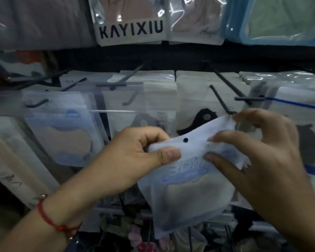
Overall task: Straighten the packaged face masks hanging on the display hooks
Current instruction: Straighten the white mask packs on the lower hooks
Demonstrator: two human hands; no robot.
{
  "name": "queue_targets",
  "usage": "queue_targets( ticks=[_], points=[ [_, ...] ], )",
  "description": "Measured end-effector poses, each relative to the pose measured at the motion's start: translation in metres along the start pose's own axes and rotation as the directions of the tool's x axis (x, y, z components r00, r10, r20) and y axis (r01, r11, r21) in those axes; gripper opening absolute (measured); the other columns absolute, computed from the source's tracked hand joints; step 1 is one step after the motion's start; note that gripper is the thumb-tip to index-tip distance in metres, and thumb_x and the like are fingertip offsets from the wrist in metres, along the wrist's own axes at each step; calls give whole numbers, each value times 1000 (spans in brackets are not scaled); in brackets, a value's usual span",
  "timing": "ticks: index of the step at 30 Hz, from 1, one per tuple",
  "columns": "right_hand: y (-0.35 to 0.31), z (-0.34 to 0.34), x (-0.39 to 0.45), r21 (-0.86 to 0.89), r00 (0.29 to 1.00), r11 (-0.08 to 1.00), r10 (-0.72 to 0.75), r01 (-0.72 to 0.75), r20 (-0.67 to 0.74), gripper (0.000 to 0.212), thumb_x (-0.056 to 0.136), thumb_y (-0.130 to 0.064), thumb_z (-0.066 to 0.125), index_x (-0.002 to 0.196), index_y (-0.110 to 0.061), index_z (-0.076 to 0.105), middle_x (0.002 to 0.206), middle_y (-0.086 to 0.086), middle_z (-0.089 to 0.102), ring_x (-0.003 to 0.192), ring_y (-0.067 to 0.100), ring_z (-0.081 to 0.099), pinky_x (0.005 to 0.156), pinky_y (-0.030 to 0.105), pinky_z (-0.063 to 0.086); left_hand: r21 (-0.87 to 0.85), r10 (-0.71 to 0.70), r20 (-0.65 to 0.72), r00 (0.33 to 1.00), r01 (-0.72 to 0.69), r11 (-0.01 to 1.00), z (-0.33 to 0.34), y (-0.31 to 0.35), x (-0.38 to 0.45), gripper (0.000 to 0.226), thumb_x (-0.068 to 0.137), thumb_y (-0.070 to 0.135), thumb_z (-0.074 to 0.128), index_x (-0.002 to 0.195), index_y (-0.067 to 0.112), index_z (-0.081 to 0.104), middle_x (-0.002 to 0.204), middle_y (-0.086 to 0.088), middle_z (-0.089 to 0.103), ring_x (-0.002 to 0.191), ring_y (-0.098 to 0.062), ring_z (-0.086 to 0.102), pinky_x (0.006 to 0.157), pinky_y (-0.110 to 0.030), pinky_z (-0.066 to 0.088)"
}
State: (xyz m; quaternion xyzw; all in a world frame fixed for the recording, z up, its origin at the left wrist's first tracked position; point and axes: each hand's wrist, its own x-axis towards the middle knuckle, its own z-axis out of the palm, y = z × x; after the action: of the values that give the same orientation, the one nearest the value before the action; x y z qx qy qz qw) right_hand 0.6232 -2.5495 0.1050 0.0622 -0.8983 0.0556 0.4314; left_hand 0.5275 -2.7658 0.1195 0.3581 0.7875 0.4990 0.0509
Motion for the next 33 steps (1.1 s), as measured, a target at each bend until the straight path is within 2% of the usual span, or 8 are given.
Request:
queue_targets(
  ticks=[3, 7, 11, 13, 15, 19, 25, 33],
  points=[
    [-22, 1, 2, 31, 998, 998, -45, 46, -34, 11, 86, -25, 68, 83, -14, 69, 96, 7, 61, 89, 30, 52, 80, 37, 36, -93, -9, 6, 1000, 10, 996, -16, -12, -6, 34, 71, 57, 70, 77, 24, 69, 76, -7, 69, 67, -14, 64, 61, -28, 50],
    [-54, 17, 4, 69, 988, 998, -18, 7, 153, 17, 93, -34, 52, 83, -22, 58, 77, -3, 62, 71, 24, 55, 60, 37, 42, -177, -33, -5, 999, 32, 984, -49, -27, -27, 21, 79, 42, 71, 74, 22, 72, 72, 7, 69, 70, -1, 64, 62, -15, 48],
    [-89, 35, 7, 70, 977, 998, -7, -8, 214, 17, 90, -35, 48, 86, -23, 59, 69, -3, 62, 64, 28, 58, 51, 38, 48, -179, -50, -46, 998, 41, 983, -97, -41, -51, 19, 83, 31, 62, 79, 16, 73, 77, -4, 72, 73, -9, 66, 64, -17, 49],
    [-107, 39, 11, 53, 981, 997, -61, 52, 183, 15, 86, -22, 57, 97, -22, 68, 76, -2, 69, 66, 29, 64, 54, 39, 52, -86, -22, -52, 998, 18, 996, -120, -47, -63, 16, 90, 34, 63, 84, 25, 75, 84, 3, 75, 78, -7, 70, 67, -17, 51],
    [-124, 44, 17, 56, 982, 994, -106, 98, 159, 26, 79, -12, 64, 102, -19, 72, 82, -1, 73, 68, 30, 68, 57, 39, 55, 40, 17, -107, 994, -13, 999, -139, -54, -76, 12, 92, 39, 65, 90, 41, 76, 95, 20, 74, 87, 6, 68, 70, -10, 50],
    [-160, 57, 29, 94, 980, 986, -147, 135, 135, 22, 87, -18, 58, 103, -20, 73, 94, -4, 73, 81, 25, 68, 66, 35, 53, 345, 194, -202, 960, -116, 931, -174, -72, -99, 29, 87, 37, 62, 108, 57, 64, 114, 46, 58, 106, 22, 54, 81, 2, 39],
    [-216, 85, 48, 228, 983, 964, -160, 137, 87, 22, 96, -25, 51, 101, -17, 71, 121, -4, 69, 115, 12, 61, 92, 28, 47, 414, 318, -233, 919, -202, 887, -216, -106, -119, 29, 94, 25, 61, 116, 43, 68, 98, 18, 67, 86, -4, 65, 65, -16, 46],
    [-238, 128, 75, 215, 949, 956, -241, 197, 201, 20, 99, -24, 46, 101, -17, 65, 151, 6, 42, 145, 18, 32, 112, 41, 37, 519, 431, -149, 890, -301, 800, -252, -125, -120, 31, 99, 31, 55, 128, 31, 66, 92, 20, 63, 85, 0, 62, 70, -10, 41]
  ],
)
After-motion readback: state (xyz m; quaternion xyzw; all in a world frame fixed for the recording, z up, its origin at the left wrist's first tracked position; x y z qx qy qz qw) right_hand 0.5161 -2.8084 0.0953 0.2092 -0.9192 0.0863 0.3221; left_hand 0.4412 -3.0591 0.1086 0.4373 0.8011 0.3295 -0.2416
